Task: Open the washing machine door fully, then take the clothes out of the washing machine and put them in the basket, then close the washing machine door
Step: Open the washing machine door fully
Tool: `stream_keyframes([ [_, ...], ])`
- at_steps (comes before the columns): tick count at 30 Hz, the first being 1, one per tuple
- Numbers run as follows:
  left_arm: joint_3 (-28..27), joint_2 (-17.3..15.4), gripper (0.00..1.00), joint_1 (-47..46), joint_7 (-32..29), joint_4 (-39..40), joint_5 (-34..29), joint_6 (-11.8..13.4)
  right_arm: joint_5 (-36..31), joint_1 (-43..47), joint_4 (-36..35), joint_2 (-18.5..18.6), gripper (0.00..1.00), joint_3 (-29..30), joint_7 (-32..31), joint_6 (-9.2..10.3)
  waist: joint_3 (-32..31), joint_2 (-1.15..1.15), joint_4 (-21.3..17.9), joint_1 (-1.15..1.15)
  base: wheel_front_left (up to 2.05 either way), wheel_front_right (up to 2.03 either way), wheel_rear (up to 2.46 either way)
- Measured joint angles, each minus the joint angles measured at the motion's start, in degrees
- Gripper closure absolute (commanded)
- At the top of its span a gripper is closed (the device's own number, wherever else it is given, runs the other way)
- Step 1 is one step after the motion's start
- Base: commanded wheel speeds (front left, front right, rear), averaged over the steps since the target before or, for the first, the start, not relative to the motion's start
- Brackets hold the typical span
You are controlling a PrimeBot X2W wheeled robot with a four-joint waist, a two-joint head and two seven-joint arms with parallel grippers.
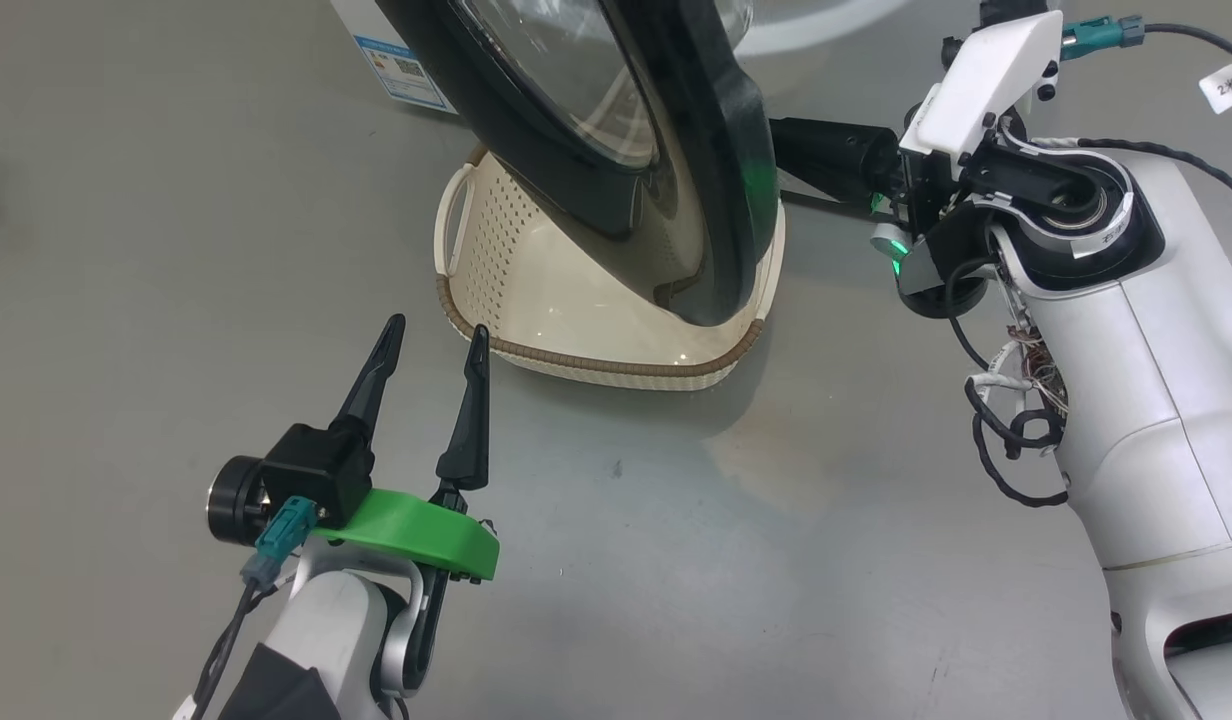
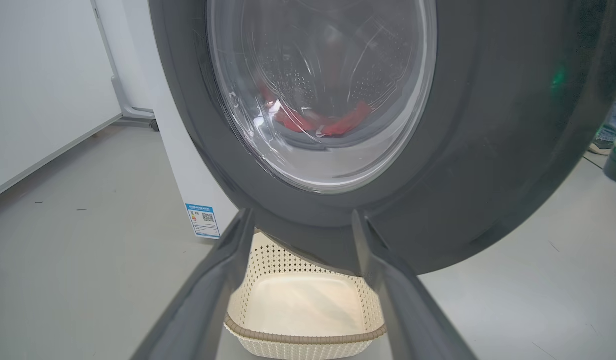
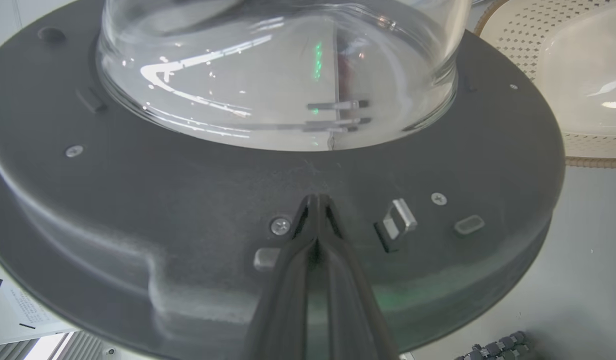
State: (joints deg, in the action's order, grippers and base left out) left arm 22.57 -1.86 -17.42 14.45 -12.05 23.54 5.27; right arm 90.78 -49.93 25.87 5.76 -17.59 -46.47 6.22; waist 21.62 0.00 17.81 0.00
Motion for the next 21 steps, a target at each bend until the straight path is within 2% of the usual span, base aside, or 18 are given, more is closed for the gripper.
stream_keyframes([
  [21, 0.1, 0.0, 0.00, 0.0, 0.0, 0.1, 0.0, 0.4, 4.6, 1.4, -0.7, -0.9, 1.00, -4.1, -4.8, 1.01, 0.3, 0.00, 0.9, 0.00, 0.00, 0.00, 0.00],
])
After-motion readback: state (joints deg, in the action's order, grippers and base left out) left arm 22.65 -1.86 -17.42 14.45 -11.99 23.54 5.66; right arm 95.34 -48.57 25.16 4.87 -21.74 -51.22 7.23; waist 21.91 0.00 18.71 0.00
